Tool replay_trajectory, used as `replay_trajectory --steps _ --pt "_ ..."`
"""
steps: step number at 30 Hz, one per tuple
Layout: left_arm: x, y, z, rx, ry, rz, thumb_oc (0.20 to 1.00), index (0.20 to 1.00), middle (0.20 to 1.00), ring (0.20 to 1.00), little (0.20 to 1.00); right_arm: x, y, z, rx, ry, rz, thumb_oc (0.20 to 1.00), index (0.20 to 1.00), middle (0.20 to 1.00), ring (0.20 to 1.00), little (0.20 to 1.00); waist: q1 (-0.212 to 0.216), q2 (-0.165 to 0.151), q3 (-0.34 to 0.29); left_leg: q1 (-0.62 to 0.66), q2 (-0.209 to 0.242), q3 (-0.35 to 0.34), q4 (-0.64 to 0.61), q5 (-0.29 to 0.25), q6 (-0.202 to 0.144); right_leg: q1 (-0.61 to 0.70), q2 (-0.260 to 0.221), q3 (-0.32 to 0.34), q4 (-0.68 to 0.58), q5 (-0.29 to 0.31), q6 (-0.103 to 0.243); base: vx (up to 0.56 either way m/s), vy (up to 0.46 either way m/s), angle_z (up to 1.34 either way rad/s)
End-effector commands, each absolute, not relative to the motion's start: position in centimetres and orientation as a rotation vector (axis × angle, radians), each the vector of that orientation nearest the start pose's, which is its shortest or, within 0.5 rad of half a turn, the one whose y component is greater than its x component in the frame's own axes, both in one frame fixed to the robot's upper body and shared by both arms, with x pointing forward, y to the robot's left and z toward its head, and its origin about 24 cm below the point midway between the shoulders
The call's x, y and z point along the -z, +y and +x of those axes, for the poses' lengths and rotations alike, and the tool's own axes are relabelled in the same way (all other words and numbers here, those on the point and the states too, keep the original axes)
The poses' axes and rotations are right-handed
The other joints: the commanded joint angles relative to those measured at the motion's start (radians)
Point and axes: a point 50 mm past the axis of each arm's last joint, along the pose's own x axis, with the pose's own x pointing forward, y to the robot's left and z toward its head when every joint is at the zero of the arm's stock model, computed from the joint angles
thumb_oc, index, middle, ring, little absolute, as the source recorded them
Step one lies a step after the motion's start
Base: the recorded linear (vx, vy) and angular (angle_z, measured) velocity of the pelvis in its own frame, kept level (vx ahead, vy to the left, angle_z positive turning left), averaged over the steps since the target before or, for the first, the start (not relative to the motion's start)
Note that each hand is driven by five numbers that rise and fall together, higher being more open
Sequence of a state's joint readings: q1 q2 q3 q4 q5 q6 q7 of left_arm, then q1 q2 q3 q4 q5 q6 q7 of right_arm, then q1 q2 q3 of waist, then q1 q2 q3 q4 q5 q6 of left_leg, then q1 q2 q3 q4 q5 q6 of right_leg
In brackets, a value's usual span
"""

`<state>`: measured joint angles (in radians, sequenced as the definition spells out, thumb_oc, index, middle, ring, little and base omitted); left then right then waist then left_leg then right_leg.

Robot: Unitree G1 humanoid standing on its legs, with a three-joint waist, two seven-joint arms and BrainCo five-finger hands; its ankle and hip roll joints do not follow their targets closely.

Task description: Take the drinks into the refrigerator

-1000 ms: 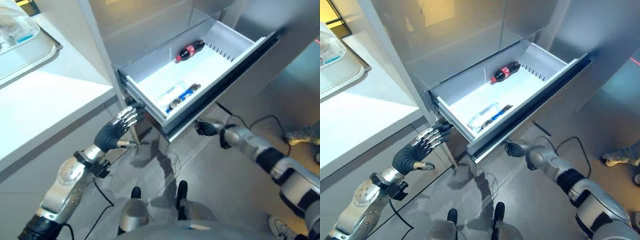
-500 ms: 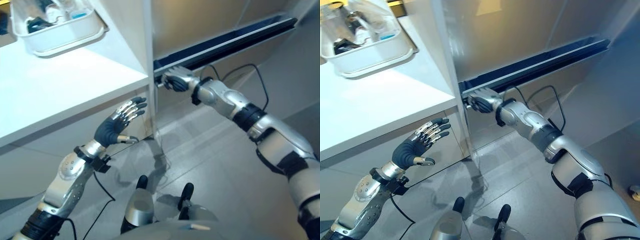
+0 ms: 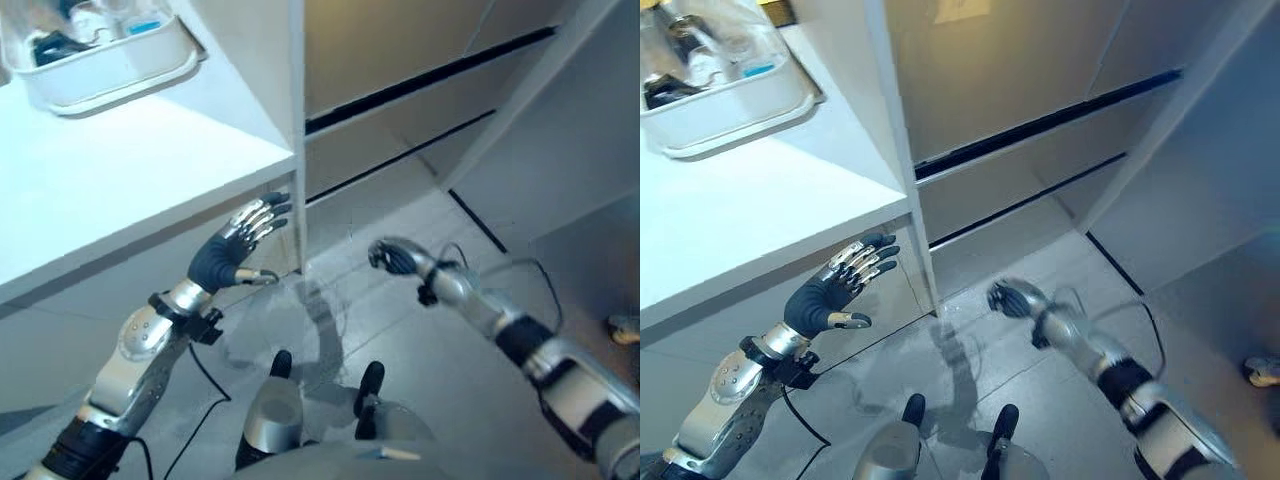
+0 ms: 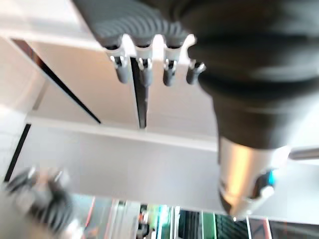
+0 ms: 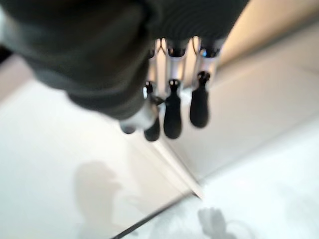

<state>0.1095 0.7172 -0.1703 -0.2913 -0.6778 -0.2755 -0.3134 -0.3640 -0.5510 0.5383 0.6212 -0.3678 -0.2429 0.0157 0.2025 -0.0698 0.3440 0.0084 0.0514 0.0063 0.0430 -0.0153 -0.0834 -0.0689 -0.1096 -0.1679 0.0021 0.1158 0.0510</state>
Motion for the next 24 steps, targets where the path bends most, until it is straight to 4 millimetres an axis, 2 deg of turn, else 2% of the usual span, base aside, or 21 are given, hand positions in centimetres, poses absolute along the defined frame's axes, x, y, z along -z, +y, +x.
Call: replay_trajectory --steps 1,4,7,11,13,14,16,17,18,20,21,22,23,24 --pt "-13.1 18.8 20.8 0.609 -0.395 0.038 1.0 1.0 1.0 1.0 1.0 -1.1 -20.3 29.8 -0.427 0.086 -1.028 1.0 1.0 1.0 1.0 1.0 -0.02 0.014 -0.039 -0.013 -0.039 0.009 0.033 -0.07 0.088 0.012 -0.02 -0.005 0.154 -0.119 0.056 0.0 0.003 -0.16" --pt "-12.6 19.2 20.8 0.593 -0.375 0.069 1.0 1.0 1.0 1.0 1.0 1.4 -22.0 27.4 -0.389 0.2 -0.971 1.0 1.0 1.0 1.0 1.0 -0.043 0.013 -0.046 -0.002 -0.034 0.019 0.026 -0.072 0.086 0.012 -0.016 0.005 0.151 -0.118 0.057 0.01 0.004 -0.19" --pt "-10.9 20.0 21.1 0.543 -0.307 0.095 1.0 1.0 1.0 1.0 1.0 4.4 -23.3 24.5 -0.339 0.342 -0.891 1.0 1.0 1.0 1.0 1.0 -0.069 0.014 -0.053 0.011 -0.031 0.03 0.018 -0.073 0.086 0.016 -0.013 0.018 0.144 -0.115 0.059 0.01 0.015 -0.12" --pt "-6.6 21.7 21.2 0.451 -0.131 0.175 1.0 1.0 1.0 1.0 1.0 6.9 -24.0 21.5 -0.313 0.474 -0.782 1.0 1.0 1.0 1.0 1.0 -0.095 0.016 -0.068 0.03 -0.03 0.051 0.005 -0.073 0.084 0.021 -0.006 0.041 0.128 -0.108 0.062 0.01 0.017 -0.17" --pt "-3.1 22.8 20.9 0.386 0.008 0.224 1.0 1.0 1.0 1.0 1.0 8.4 -24.5 20.0 -0.289 0.571 -0.711 1.0 1.0 1.0 1.0 1.0 -0.106 0.019 -0.076 0.039 -0.03 0.061 -0.003 -0.071 0.085 0.025 -0.004 0.048 0.121 -0.104 0.064 0.01 0.014 -0.22" --pt "-2.0 23.1 20.7 0.373 0.058 0.262 1.0 1.0 1.0 1.0 1.0 9.0 -24.5 19.3 -0.281 0.613 -0.675 1.0 1.0 1.0 1.0 1.0 -0.11 0.021 -0.08 0.042 -0.029 0.062 -0.006 -0.071 0.085 0.027 -0.004 0.049 0.118 -0.103 0.064 0.03 0.022 -0.22" --pt "3.2 24.2 19.3 0.29 0.288 0.352 1.0 1.0 1.0 1.0 1.0 11.1 -25.4 16.9 -0.18 0.762 -0.539 1.0 1.0 1.0 1.0 1.0 -0.122 0.025 -0.099 0.058 -0.032 0.073 -0.02 -0.068 0.086 0.042 -0.004 0.056 0.099 -0.099 0.066 0.03 0.026 -0.14" --pt "3.3 24.1 19.3 0.29 0.286 0.353 1.0 1.0 1.0 1.0 1.0 11.1 -25.5 16.9 -0.178 0.762 -0.54 1.0 1.0 1.0 1.0 1.0 -0.121 0.027 -0.098 0.059 -0.031 0.073 -0.021 -0.069 0.086 0.043 -0.003 0.056 0.099 -0.1 0.066 0.01 0.021 -0.1" --pt "4.9 24.4 18.7 0.261 0.364 0.353 1.0 1.0 1.0 1.0 1.0 11.6 -25.4 16.4 -0.148 0.796 -0.493 1.0 1.0 1.0 1.0 1.0 -0.125 0.03 -0.103 0.065 -0.032 0.077 -0.026 -0.068 0.086 0.047 -0.003 0.058 0.094 -0.098 0.067 0.02 0.017 -0.06" --pt "8.8 25.4 16.6 0.144 0.572 0.346 1.0 1.0 1.0 1.0 1.0 11.8 -25.5 16.2 -0.107 0.806 -0.458 1.0 1.0 1.0 1.0 1.0 -0.134 0.034 -0.114 0.075 -0.035 0.086 -0.036 -0.066 0.087 0.055 -0.001 0.066 0.082 -0.096 0.066 0.03 0.031 -0.11" --pt "11.0 25.9 14.7 0.092 0.716 0.35 1.0 1.0 1.0 1.0 1.0 12.4 -25.7 15.4 -0.054 0.85 -0.411 1.0 1.0 1.0 1.0 1.0 -0.138 0.037 -0.12 0.088 -0.035 0.093 -0.043 -0.068 0.087 0.065 0.001 0.071 0.077 -0.097 0.066 0.02 0.024 -0.13" --pt "11.0 25.9 14.8 0.092 0.715 0.351 1.0 1.0 1.0 1.0 1.0 12.3 -25.7 15.4 -0.053 0.849 -0.411 1.0 1.0 1.0 1.0 1.0 -0.139 0.036 -0.121 0.085 -0.035 0.093 -0.044 -0.065 0.087 0.062 0.0 0.071 0.075 -0.093 0.066 0.04 0.026 -0.13" --pt "13.4 26.7 11.3 -0.046 0.918 0.283 1.0 1.0 1.0 1.0 1.0 13.0 -25.5 14.5 -0.003 0.893 -0.332 1.0 1.0 1.0 1.0 1.0 -0.143 0.04 -0.136 0.101 -0.035 0.101 -0.06 -0.063 0.086 0.072 0.003 0.08 0.064 -0.092 0.064 0.03 0.016 -0.1" --pt "13.5 26.5 11.6 -0.049 0.908 0.271 1.0 1.0 1.0 1.0 1.0 13.1 -25.3 14.6 -0.006 0.889 -0.331 1.0 1.0 1.0 1.0 1.0 -0.146 0.04 -0.141 0.1 -0.035 0.103 -0.065 -0.059 0.085 0.07 0.003 0.081 0.06 -0.089 0.064 0.06 0.025 -0.09"
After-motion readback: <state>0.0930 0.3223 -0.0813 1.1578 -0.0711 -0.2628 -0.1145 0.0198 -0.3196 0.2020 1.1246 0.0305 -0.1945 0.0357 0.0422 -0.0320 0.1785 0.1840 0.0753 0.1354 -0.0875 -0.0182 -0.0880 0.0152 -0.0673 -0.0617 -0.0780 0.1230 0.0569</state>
